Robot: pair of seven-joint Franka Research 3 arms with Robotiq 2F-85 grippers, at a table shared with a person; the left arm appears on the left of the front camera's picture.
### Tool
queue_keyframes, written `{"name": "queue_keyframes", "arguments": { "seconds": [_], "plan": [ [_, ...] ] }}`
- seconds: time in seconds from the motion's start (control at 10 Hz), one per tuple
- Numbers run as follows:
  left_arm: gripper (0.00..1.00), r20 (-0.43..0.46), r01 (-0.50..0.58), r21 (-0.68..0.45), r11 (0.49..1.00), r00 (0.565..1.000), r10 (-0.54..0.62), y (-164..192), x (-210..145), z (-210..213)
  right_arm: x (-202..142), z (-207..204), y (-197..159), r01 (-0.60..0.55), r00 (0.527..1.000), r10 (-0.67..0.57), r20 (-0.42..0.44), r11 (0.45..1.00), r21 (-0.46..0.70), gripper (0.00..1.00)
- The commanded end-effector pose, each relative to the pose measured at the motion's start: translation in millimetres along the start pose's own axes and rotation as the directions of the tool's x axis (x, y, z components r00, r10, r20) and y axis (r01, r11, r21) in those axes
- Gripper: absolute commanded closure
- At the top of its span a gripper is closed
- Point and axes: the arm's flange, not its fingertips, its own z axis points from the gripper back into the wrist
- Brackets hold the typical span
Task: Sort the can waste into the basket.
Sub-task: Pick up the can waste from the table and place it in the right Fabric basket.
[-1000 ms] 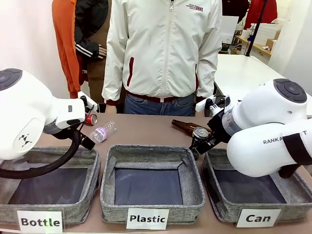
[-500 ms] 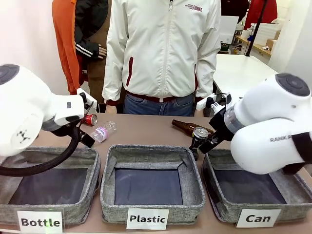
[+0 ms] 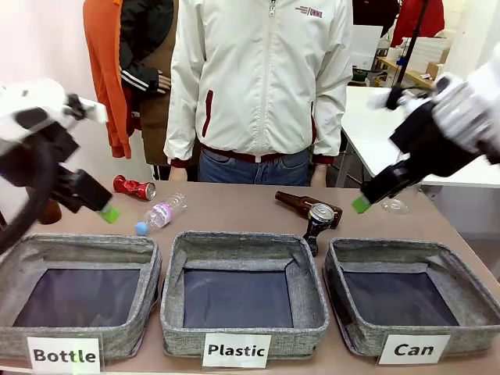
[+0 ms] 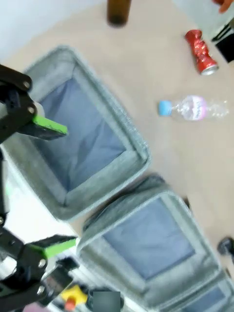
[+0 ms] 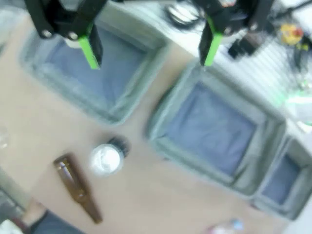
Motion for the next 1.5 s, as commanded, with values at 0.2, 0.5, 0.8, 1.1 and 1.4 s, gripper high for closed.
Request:
{"name": "queue_keyframes", "arguments": {
  "seconds": [0.2,0.5,0.8,1.1,1.4],
  "plan": [
    [0.0,0.177,-0.1,-0.469,0.878,0.963,0.204,136.9,-120.0,69.2,-79.0,75.2,-109.9,0.314,0.928,-0.374,0.002,0.782,0.538,0.0],
    [0.0,0.319,-0.196,-0.67,0.716,0.795,0.516,214.5,-202.7,53.2,-163.5,59.9,-202.6,0.359,0.807,-0.589,0.036,0.539,0.762,0.0],
    [0.0,0.313,-0.221,-0.712,0.666,0.749,0.583,202.0,-207.9,49.4,-212.6,45.1,-229.3,0.369,0.715,-0.698,0.036,0.421,0.829,0.0],
    [0.0,0.298,-0.245,-0.72,0.65,0.736,0.608,245.0,-206.3,55.8,-224.9,42.6,-241.8,0.409,0.694,-0.72,0.015,0.411,0.815,0.0],
    [0.0,0.298,-0.245,-0.72,0.65,0.736,0.608,245.0,-206.3,55.8,-224.9,42.6,-241.8,0.409,0.694,-0.72,0.015,0.411,0.815,0.0]
  ]
}}
